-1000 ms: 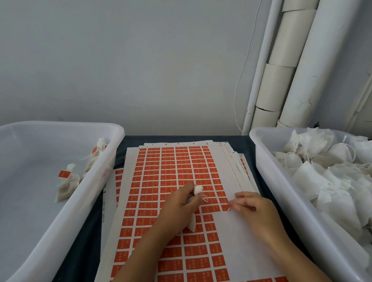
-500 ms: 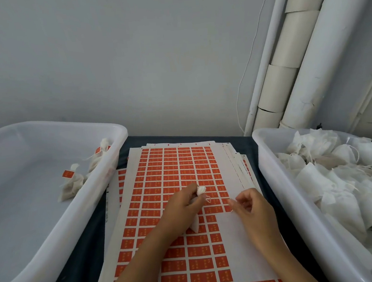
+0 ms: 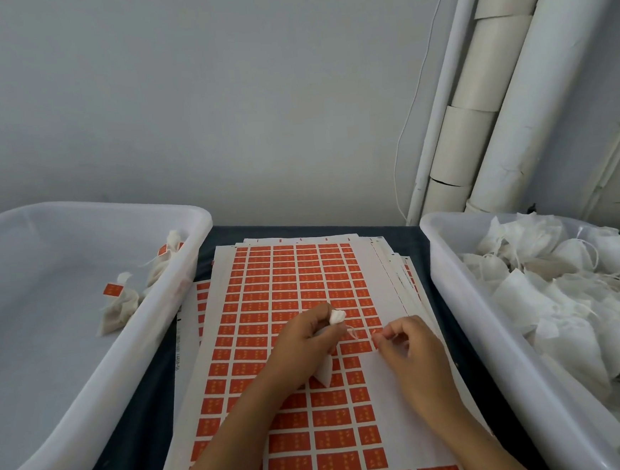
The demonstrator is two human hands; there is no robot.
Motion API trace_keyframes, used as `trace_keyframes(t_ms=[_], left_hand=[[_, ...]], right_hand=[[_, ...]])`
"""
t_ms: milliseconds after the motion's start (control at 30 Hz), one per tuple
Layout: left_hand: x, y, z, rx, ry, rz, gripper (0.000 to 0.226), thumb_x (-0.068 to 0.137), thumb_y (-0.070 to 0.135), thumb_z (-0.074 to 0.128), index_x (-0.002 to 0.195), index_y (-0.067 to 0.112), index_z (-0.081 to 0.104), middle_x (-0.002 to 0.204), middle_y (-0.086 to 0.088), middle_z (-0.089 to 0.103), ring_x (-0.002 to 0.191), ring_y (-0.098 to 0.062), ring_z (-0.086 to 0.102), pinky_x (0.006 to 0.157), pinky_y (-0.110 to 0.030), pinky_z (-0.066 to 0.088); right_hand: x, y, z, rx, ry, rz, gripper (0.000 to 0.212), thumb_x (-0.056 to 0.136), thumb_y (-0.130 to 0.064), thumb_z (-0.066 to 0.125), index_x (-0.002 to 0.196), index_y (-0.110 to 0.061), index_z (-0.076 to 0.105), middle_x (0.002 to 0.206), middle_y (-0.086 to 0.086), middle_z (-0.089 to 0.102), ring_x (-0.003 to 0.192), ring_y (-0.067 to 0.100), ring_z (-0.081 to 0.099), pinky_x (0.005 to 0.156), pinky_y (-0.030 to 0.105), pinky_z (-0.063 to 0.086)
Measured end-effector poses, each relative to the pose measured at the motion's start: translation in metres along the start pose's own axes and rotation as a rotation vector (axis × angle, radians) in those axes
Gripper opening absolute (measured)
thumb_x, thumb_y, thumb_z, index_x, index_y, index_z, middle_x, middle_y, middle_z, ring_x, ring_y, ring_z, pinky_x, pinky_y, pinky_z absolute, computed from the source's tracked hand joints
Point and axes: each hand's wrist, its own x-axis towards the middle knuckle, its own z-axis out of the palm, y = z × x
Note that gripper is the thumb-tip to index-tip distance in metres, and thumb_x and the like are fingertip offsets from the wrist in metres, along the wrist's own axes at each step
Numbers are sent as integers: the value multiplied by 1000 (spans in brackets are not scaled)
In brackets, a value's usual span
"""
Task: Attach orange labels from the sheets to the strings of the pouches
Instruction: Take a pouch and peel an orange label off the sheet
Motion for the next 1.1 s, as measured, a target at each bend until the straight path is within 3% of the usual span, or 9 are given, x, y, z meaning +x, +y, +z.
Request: trace_keyframes(t_ms=[100, 233, 333, 467, 733, 867, 1100], left_hand=[[0, 3, -1, -43, -1, -12, 16, 93, 29, 55, 82, 21, 62, 73, 11, 67, 70, -3, 66, 59, -11, 49], [-1, 6, -3, -122, 20, -39, 15, 92, 30, 58, 83, 22, 67, 69, 15, 67, 68, -2, 66, 55, -9, 47], [-1, 7, -4, -163, 26, -49, 16, 90, 31, 60, 85, 18, 69, 72, 10, 69, 69, -6, 68, 57, -11, 49], [-2, 10, -6, -184, 2, -47, 17, 90, 29, 61, 81, 17, 69, 65, 11, 67, 64, -5, 66, 57, -12, 49], [-1, 9, -8, -157, -7, -53, 14, 89, 32, 61, 82, 24, 70, 76, 10, 72, 74, -10, 70, 63, -16, 53], [0, 9, -9, -170, -11, -83, 17, 90, 31, 60, 77, 23, 67, 67, 14, 70, 65, -4, 68, 55, -11, 48], [-1, 10, -10, -188, 5, -91, 25, 91, 31, 59, 67, 26, 66, 66, 15, 70, 63, -3, 68, 53, -9, 47]], right_hand=[[-1, -3, -2, 151, 38, -2, 7, 86, -28, 63, 84, -28, 56, 87, -19, 62, 79, 2, 61, 63, 4, 44], [4, -7, -13, 320, 220, -17, 8, 84, -23, 65, 78, -24, 60, 76, -14, 66, 72, -4, 63, 55, 1, 43], [14, -14, -24, 469, 202, 13, 7, 80, -24, 69, 81, -20, 63, 74, -10, 70, 70, 3, 67, 56, 5, 47], [29, -30, -25, 646, 111, 83, 22, 76, -33, 69, 96, -27, 62, 81, -14, 71, 75, 6, 70, 61, 16, 55], [29, -34, 0, 665, 42, 79, 7, 86, -27, 63, 92, -23, 65, 88, -10, 71, 80, 9, 70, 63, 17, 55], [25, -30, 2, 578, -49, 52, 5, 88, -24, 61, 91, -23, 64, 90, -10, 69, 83, 3, 67, 63, 12, 52], [24, -24, 2, 461, -87, 29, 6, 88, -26, 60, 92, -23, 62, 94, -9, 68, 85, 10, 68, 73, 18, 55]])
